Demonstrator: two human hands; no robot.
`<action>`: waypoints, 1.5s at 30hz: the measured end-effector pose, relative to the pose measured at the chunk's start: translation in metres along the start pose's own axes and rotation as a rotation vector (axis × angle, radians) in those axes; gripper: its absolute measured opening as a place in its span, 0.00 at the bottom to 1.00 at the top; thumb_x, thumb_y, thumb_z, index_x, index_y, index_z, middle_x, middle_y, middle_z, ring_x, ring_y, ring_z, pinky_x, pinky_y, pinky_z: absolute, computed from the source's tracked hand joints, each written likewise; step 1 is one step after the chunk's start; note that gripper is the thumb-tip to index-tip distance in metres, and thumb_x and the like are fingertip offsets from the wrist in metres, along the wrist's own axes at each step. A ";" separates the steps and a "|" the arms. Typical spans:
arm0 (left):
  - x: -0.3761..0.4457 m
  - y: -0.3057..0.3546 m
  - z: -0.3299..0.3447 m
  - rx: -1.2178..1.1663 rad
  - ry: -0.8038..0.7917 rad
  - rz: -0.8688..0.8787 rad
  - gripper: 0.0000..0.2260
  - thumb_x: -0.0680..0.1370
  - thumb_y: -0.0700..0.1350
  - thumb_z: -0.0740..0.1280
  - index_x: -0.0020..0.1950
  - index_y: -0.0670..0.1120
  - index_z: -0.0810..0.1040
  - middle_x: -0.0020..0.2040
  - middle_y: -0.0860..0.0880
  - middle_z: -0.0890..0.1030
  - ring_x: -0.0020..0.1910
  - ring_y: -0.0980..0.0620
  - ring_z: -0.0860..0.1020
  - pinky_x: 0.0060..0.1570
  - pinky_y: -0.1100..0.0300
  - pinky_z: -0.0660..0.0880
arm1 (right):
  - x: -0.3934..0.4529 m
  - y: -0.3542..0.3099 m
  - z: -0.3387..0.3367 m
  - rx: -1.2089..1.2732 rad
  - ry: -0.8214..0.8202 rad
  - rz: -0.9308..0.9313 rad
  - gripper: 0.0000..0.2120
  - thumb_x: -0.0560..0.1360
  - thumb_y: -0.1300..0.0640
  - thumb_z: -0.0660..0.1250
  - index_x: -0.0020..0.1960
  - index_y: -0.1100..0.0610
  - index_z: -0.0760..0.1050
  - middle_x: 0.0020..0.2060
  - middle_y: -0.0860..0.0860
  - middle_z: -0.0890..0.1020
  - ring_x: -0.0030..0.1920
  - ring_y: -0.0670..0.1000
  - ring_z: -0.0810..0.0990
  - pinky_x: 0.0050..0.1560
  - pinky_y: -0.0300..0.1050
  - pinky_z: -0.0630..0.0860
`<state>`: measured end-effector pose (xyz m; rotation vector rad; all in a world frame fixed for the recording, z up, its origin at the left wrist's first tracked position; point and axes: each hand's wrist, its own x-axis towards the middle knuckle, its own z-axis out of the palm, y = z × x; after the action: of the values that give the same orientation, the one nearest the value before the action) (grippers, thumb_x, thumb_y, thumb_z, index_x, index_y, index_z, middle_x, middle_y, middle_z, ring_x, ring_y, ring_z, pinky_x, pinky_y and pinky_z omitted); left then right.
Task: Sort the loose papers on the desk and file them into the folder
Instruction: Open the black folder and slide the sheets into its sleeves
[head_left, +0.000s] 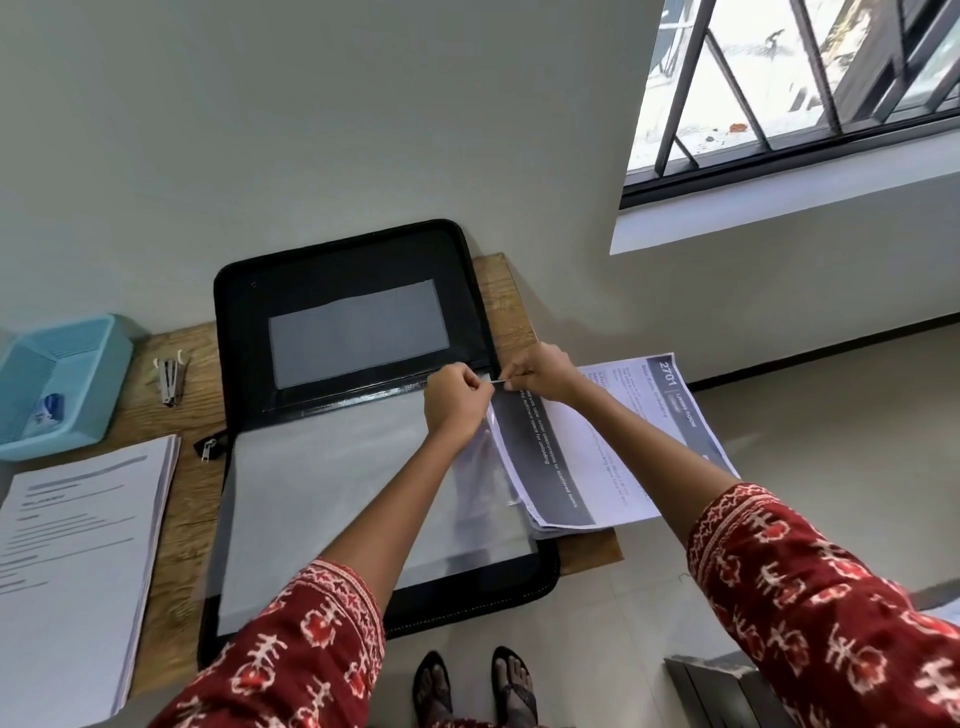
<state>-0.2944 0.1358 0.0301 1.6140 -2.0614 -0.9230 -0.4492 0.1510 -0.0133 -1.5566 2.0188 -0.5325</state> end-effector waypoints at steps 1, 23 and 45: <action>-0.003 0.000 0.000 0.052 -0.018 0.016 0.04 0.71 0.40 0.68 0.36 0.43 0.77 0.37 0.46 0.81 0.37 0.48 0.79 0.35 0.55 0.76 | 0.000 -0.001 0.000 -0.008 0.009 0.007 0.07 0.71 0.55 0.72 0.48 0.48 0.83 0.45 0.45 0.83 0.50 0.47 0.78 0.58 0.52 0.72; -0.031 -0.017 0.002 0.295 -0.383 0.136 0.26 0.72 0.38 0.65 0.70 0.51 0.71 0.58 0.42 0.80 0.58 0.42 0.76 0.54 0.53 0.75 | 0.000 0.004 0.000 -0.223 0.305 0.127 0.28 0.72 0.45 0.70 0.67 0.53 0.67 0.64 0.53 0.74 0.66 0.56 0.68 0.66 0.55 0.60; -0.068 -0.028 0.013 0.261 -0.219 -0.016 0.27 0.72 0.37 0.64 0.70 0.50 0.70 0.58 0.43 0.78 0.58 0.44 0.75 0.55 0.53 0.74 | -0.070 0.155 -0.091 0.392 -0.109 0.542 0.08 0.71 0.64 0.72 0.48 0.65 0.76 0.36 0.58 0.80 0.29 0.53 0.79 0.32 0.42 0.76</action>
<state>-0.2637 0.2010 0.0094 1.7257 -2.4075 -0.9016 -0.6097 0.2576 -0.0231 -0.7509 1.9900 -0.5633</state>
